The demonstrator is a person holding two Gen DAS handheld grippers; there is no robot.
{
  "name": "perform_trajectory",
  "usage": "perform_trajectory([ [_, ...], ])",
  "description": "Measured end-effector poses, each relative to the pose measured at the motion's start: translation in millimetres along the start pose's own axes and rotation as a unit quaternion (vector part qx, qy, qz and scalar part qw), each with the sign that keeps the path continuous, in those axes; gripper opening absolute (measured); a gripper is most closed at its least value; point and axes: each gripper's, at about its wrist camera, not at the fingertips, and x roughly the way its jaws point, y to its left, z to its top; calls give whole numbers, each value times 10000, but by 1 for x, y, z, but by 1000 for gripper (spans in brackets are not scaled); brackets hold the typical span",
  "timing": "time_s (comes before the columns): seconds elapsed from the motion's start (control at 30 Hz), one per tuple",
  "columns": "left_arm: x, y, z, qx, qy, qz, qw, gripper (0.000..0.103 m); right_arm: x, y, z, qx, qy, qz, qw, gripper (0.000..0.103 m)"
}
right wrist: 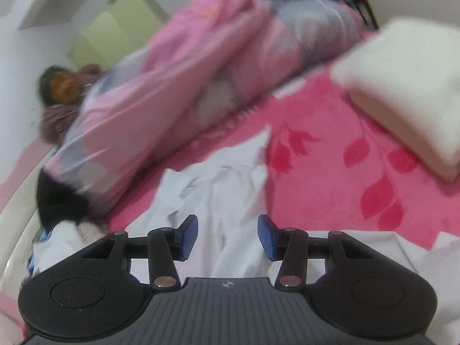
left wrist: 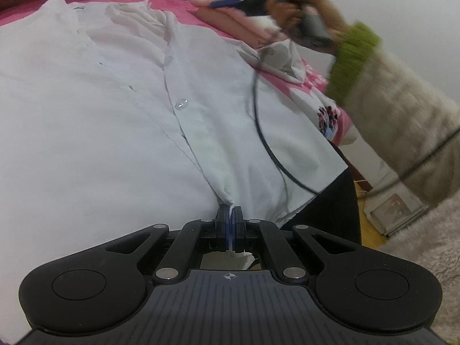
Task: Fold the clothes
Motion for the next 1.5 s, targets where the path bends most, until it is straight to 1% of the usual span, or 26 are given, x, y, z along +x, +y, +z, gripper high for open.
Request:
perform_trajectory([
  [0.1, 1, 3, -1, -16, -26, -93, 10000, 0, 32, -23, 15, 626, 246, -140, 9976, 49],
  [0.17, 2, 4, -1, -16, -23, -141, 9999, 0, 49, -33, 24, 899, 301, -242, 9952, 49],
  [0.27, 4, 5, -1, -2, -14, -205, 9998, 0, 70, -44, 37, 1143, 302, -396, 9922, 49],
  [0.37, 6, 6, -1, 10, -15, -273, 9996, 0, 88, -47, 47, 1301, 340, -338, 9903, 49],
  [0.43, 8, 5, 0, 16, -12, -317, 9995, 0, 102, -44, 55, 1294, 398, -298, 9903, 49],
  [0.57, 10, 7, 0, 14, -19, -388, 9992, 0, 131, -34, 68, 1146, 489, -379, 9915, 49],
  [0.7, 12, 8, -1, -24, -29, -468, 9989, 0, 159, -23, 77, 783, 475, -657, 9936, 49],
  [0.77, 13, 9, -1, -50, -35, -526, 9986, 0, 171, -18, 80, 584, 468, -805, 9939, 47],
  [0.8, 14, 9, -1, -63, -38, -554, 9984, 0, 176, -16, 82, 469, 464, -887, 9939, 45],
  [0.87, 14, 9, -2, -99, -55, -591, 9982, 0, 185, -15, 84, 375, 489, -1002, 9931, 30],
  [0.9, 14, 8, -2, -107, -83, -620, 9980, 0, 188, -16, 84, 355, 508, -1049, 9925, 11],
  [0.93, 13, 8, -3, -111, -114, -653, 9977, 0, 189, -16, 85, 359, 492, -1079, 9923, 4],
  [1.0, 13, 7, -4, -120, -177, -720, 9972, 0, 185, -15, 88, 387, 343, -1070, 9929, 3],
  [1.17, 2, -1, -7, -44, -500, -886, 9948, 0, 151, 9, 102, -7, -94, -708, 9974, 3],
  [1.33, -11, -11, -8, 33, -854, -1030, 9910, 0, 129, 56, 117, -504, -173, -344, 9980, 3],
  [1.43, -21, -17, -9, 115, -1094, -1071, 9881, 0, 124, 91, 119, -844, -154, -161, 9962, 3],
  [1.5, -27, -22, -10, 187, -1255, -1088, 9859, 0, 126, 115, 117, -1116, -80, -117, 9937, 3],
])
